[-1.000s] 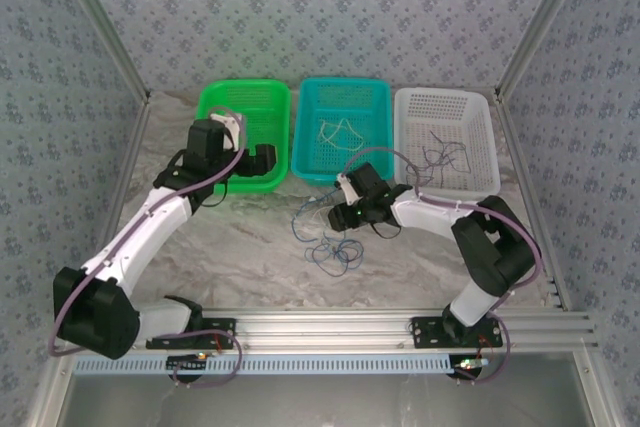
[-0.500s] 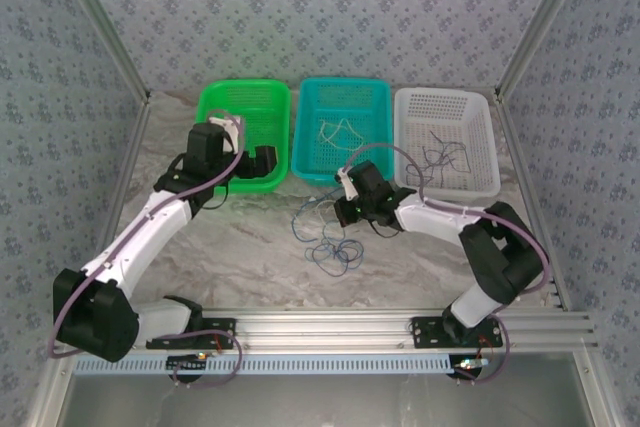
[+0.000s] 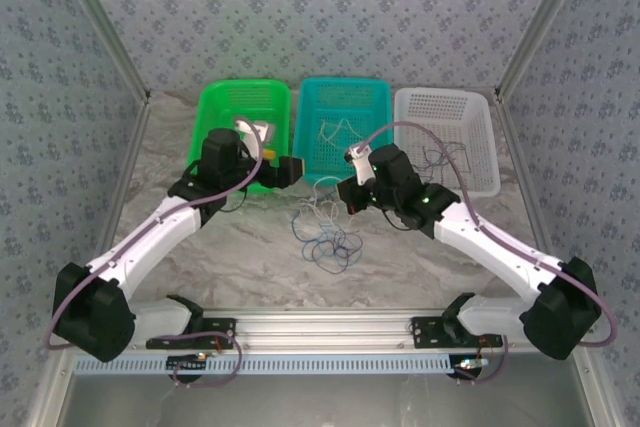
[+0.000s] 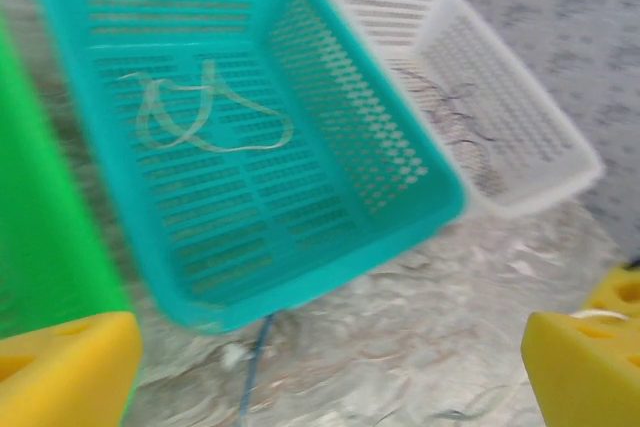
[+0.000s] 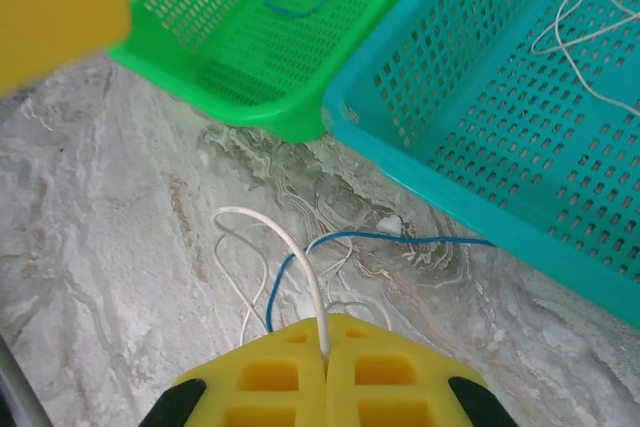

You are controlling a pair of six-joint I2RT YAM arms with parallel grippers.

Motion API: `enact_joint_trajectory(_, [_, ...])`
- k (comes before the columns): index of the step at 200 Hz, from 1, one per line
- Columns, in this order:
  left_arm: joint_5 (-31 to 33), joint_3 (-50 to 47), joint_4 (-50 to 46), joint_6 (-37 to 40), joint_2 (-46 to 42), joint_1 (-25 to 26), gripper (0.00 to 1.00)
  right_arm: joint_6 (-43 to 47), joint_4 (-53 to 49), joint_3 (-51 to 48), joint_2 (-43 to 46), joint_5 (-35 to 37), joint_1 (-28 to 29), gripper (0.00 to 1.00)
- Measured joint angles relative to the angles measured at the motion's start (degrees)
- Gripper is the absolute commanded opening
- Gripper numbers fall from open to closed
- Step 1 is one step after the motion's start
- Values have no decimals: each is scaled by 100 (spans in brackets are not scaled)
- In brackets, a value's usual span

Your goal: Untangle the cables

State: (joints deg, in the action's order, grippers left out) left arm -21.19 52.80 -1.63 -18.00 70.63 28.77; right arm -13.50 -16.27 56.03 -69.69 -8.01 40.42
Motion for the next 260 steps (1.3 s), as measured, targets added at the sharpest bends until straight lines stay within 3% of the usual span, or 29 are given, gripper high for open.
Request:
enact_joint_trajectory(39, [-400, 0, 409, 387, 101, 734, 91, -28, -227, 24, 129, 11, 0, 0])
enact_joint_trajectory(66, [-498, 0, 444, 579, 297, 968, 86, -94, -243, 24, 240, 9, -2, 0])
enact_joint_trajectory(115, [-505, 114, 258, 957, 697, 1255, 67, -262, -240, 24, 439, 7, -72, 0])
enact_joint_trajectory(132, [-466, 212, 149, 1040, 833, 1294, 52, -308, -240, 24, 509, 4, -92, 0])
enact_joint_trajectory(145, [-321, 306, 74, 1058, 940, 1316, 38, -352, -240, 24, 570, 2, -101, 0])
enact_joint_trajectory(158, [-72, 407, -28, 1084, 1040, 1346, 31, -382, -240, 24, 627, -33, -109, 0])
enact_joint_trajectory(214, [981, 758, -374, 977, 1362, 1412, 19, -514, -337, 44, 710, -487, -160, 0])
enact_joint_trajectory(260, [1604, 868, -793, 841, 1725, 1412, 17, -608, -520, 140, 1294, -667, -428, 0])
